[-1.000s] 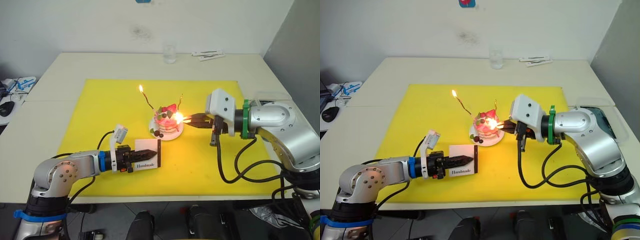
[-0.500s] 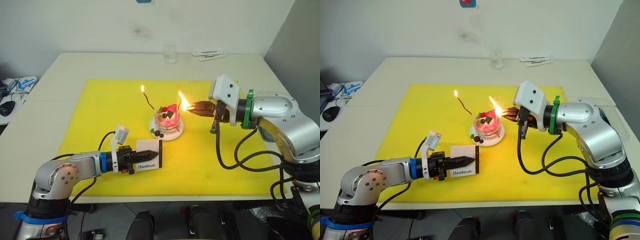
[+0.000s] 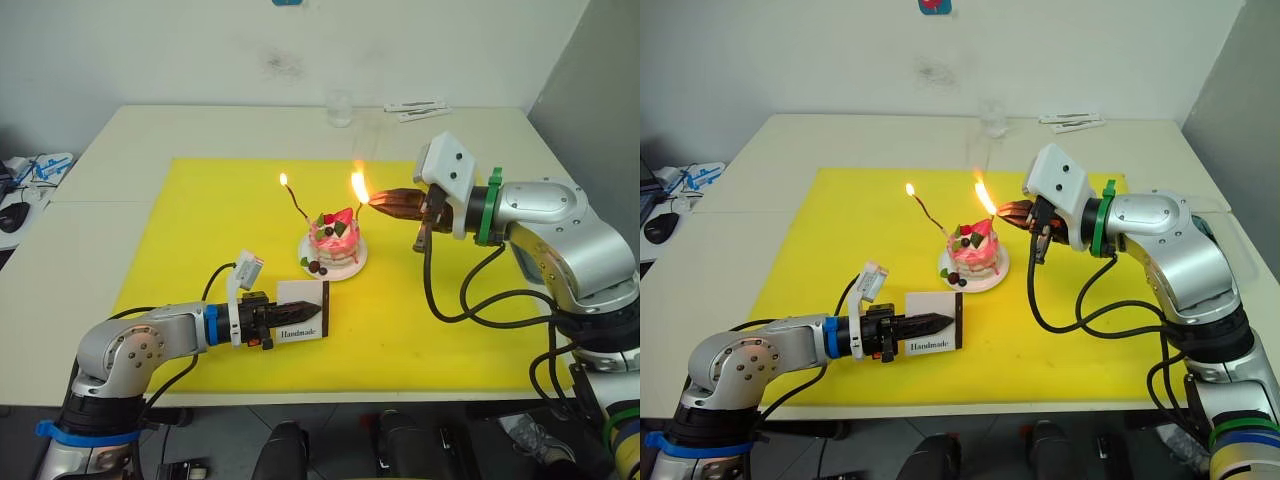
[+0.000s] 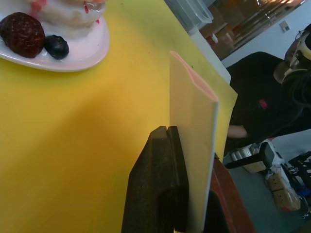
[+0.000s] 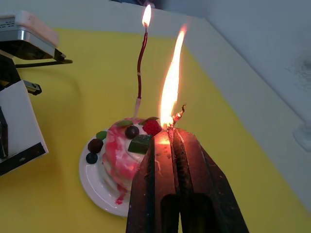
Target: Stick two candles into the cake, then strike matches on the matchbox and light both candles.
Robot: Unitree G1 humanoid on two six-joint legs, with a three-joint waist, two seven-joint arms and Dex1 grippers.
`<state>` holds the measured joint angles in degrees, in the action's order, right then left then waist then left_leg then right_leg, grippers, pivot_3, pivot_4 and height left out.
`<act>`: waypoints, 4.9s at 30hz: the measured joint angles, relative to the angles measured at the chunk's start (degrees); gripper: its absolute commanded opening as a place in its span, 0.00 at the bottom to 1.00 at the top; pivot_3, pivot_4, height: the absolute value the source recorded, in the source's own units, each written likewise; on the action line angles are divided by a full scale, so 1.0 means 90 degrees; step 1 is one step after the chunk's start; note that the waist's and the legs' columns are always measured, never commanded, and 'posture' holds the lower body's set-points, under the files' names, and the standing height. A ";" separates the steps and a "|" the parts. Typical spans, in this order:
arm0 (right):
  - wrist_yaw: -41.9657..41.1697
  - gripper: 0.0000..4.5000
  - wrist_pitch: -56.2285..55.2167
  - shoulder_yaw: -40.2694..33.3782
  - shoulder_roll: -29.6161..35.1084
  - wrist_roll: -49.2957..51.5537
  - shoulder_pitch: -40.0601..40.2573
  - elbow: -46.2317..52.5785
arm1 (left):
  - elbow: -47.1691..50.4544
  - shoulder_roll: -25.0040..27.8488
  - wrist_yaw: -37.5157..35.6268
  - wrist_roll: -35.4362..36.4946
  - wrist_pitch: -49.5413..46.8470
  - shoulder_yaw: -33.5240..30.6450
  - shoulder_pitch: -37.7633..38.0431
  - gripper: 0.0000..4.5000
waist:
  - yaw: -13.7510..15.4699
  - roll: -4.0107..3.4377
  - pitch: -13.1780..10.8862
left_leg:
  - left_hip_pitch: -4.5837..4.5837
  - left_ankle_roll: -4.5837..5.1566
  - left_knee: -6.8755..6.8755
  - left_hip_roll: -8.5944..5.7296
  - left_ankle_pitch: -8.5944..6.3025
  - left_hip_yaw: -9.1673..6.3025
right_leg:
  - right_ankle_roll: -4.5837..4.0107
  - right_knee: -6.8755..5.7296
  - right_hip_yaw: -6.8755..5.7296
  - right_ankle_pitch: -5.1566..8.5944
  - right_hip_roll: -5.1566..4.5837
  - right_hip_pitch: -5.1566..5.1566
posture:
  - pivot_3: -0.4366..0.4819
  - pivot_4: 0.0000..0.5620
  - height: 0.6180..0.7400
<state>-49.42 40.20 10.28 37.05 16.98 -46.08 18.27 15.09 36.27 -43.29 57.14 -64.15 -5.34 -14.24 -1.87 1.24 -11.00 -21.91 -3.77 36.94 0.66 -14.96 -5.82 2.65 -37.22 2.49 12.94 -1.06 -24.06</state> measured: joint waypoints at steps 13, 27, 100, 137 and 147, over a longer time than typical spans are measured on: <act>-0.0056 0.00 0.0024 0.0004 -0.0003 0.0000 0.0000 -0.0083 | 0.0000 -0.0020 0.0001 0.0001 -0.0001 0.0000 -0.0001 0.00 | 0.0000 0.0000 0.0000 | 0.0000 0.0000 0.0000 0.0000 0.0000 -0.0001 | 0.0000 0.0000 0.0000 0.0000 0.0000 -0.0001 | 0.48 0.27 1.00; -0.0131 0.00 0.0259 -0.0002 0.0043 0.0080 -0.0005 -0.0080 | 0.0000 -0.0020 0.0001 0.0001 -0.0001 0.0000 -0.0017 0.00 | 0.0000 0.0000 0.0000 | 0.0000 0.0000 0.0000 0.0000 0.0000 0.0000 | 0.0000 0.0000 0.0000 0.0000 0.0000 -0.0001 | 0.48 0.27 1.00; 0.1153 0.00 0.1055 -0.1446 0.1227 0.0195 0.1733 0.0870 | 0.0042 -0.0555 0.0209 0.0501 -0.0375 -0.0015 -0.0271 0.00 | 0.0024 0.0000 0.0000 | -0.0011 0.0000 0.0000 -0.0004 0.0000 0.0008 | 0.0003 0.0012 0.0005 0.0000 -0.0004 -0.0003 | 0.48 0.27 1.00; 0.3261 0.99 -0.1130 -0.2690 0.1193 -0.2000 0.2934 -0.2389 | 0.0284 -0.1779 0.0861 0.0875 -0.0332 0.0574 -0.0138 0.00 | -0.0006 -0.0020 0.0012 | 0.0005 0.0003 0.0006 -0.0008 0.0002 0.0029 | 0.0013 0.0004 0.0032 -0.0010 -0.0001 0.0004 | 0.48 0.27 1.00; 0.2967 0.99 -0.1342 -0.2972 0.1148 -0.1710 0.3177 -0.1389 | 0.0236 -0.1598 0.0850 0.0864 -0.0316 0.0547 -0.0215 0.00 | 0.0000 -0.0021 0.0012 | 0.0003 0.0003 0.0003 -0.0008 0.0002 0.0025 | 0.0012 0.0006 0.0029 -0.0009 -0.0001 0.0004 | 0.48 0.27 1.00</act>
<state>-22.71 28.13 -16.46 47.39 1.59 -17.49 5.77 17.21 21.89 -35.64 64.91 -66.99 -0.41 -16.18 -1.88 1.05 -10.88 -21.88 -3.74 36.97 0.59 -14.94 -5.59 2.76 -37.17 2.75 12.87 -1.06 -24.03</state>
